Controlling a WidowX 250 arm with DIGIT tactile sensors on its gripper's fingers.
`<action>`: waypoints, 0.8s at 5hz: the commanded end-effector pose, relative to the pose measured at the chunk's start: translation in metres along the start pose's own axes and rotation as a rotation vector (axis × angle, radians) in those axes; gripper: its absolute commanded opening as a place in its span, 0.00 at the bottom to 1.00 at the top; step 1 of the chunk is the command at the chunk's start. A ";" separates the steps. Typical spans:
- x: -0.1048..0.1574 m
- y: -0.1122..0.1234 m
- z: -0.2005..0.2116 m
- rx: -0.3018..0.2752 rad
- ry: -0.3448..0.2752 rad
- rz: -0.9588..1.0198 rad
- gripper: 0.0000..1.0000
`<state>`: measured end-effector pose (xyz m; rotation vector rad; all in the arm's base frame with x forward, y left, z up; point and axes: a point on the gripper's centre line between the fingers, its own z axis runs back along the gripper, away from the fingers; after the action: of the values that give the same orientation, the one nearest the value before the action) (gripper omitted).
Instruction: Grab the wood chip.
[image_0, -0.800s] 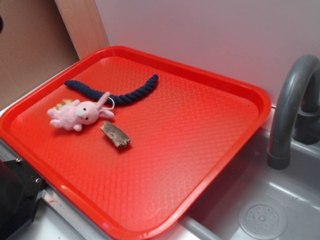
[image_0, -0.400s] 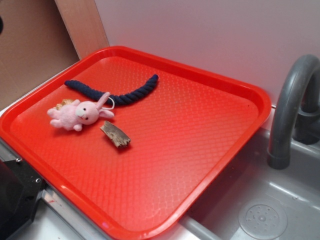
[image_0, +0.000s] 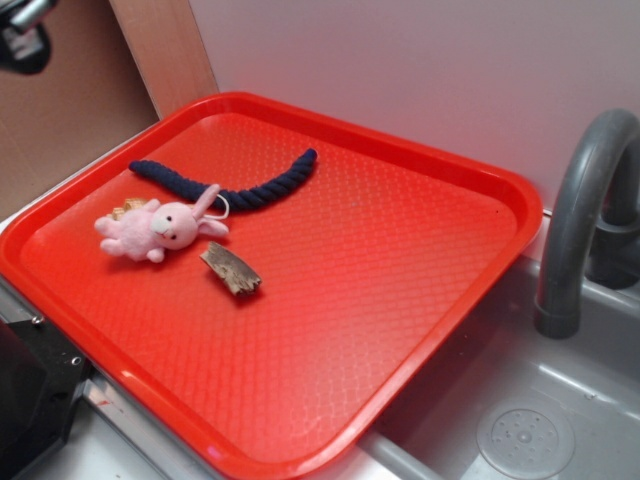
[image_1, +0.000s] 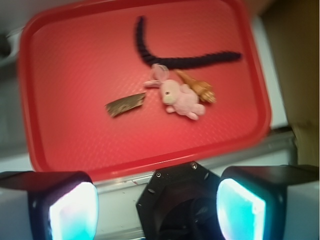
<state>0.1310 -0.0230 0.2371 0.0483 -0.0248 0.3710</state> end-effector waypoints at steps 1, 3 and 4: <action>0.040 0.012 -0.014 -0.060 0.206 0.503 1.00; 0.045 0.014 -0.034 -0.147 0.199 0.999 1.00; 0.040 0.009 -0.048 -0.203 0.134 1.119 1.00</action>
<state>0.1668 -0.0013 0.1850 -0.1856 0.0723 1.4770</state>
